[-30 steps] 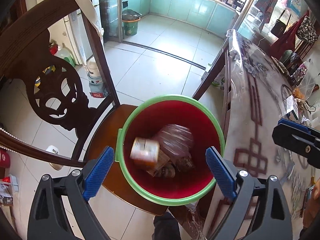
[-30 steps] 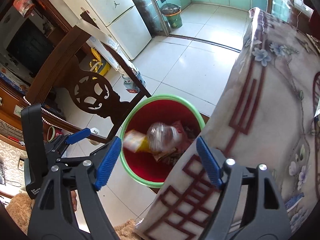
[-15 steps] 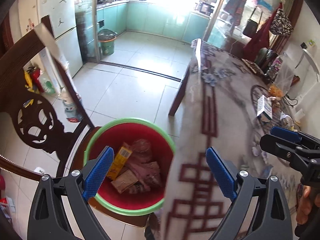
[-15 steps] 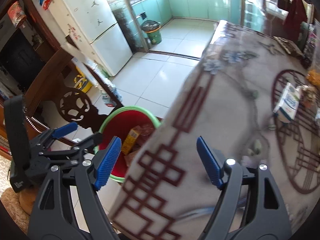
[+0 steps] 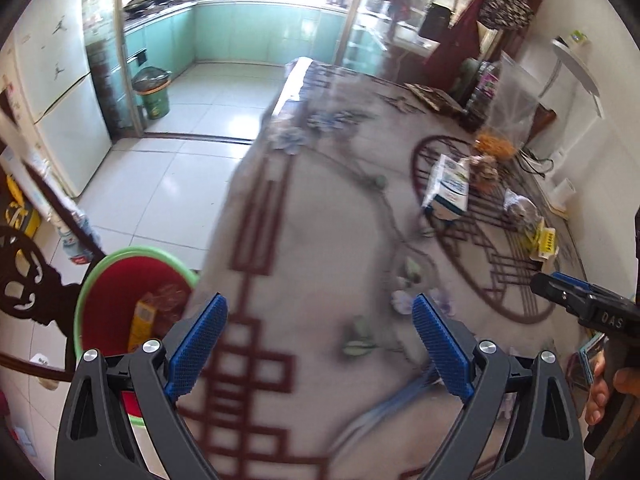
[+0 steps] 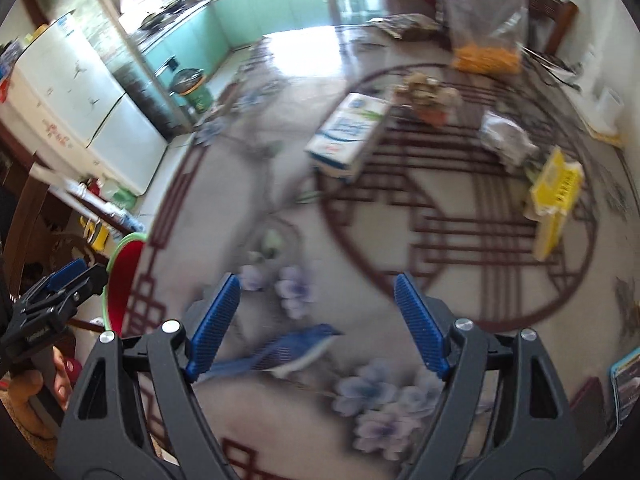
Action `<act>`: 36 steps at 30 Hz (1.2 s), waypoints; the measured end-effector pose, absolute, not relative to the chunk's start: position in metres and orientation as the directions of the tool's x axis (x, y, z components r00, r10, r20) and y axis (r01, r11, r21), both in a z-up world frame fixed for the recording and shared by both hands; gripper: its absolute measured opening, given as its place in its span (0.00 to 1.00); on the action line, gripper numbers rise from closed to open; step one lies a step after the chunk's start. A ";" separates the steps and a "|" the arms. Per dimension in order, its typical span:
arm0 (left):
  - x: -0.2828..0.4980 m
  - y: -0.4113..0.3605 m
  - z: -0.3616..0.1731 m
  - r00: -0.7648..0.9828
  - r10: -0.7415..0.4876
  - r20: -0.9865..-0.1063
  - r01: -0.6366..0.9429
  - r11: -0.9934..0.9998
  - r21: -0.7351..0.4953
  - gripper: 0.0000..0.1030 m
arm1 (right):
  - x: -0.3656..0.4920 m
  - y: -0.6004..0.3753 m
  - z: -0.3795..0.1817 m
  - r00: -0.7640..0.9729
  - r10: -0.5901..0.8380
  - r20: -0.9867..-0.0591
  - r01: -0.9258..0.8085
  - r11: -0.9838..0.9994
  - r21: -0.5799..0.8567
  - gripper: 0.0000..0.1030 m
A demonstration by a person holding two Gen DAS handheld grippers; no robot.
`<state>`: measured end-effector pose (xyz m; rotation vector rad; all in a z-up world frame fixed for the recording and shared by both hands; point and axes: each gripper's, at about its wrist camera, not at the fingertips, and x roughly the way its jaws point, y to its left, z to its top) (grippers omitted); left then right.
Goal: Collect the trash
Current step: 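Move both open grippers back over the table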
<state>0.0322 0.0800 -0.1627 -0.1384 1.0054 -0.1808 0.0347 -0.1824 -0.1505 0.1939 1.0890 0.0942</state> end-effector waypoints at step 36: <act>0.137 -0.099 -0.167 0.486 -0.231 -0.843 0.222 0.966 -0.136 0.92 | 0.138 -0.342 -0.189 0.462 0.051 -0.885 0.081 0.992 0.099 0.78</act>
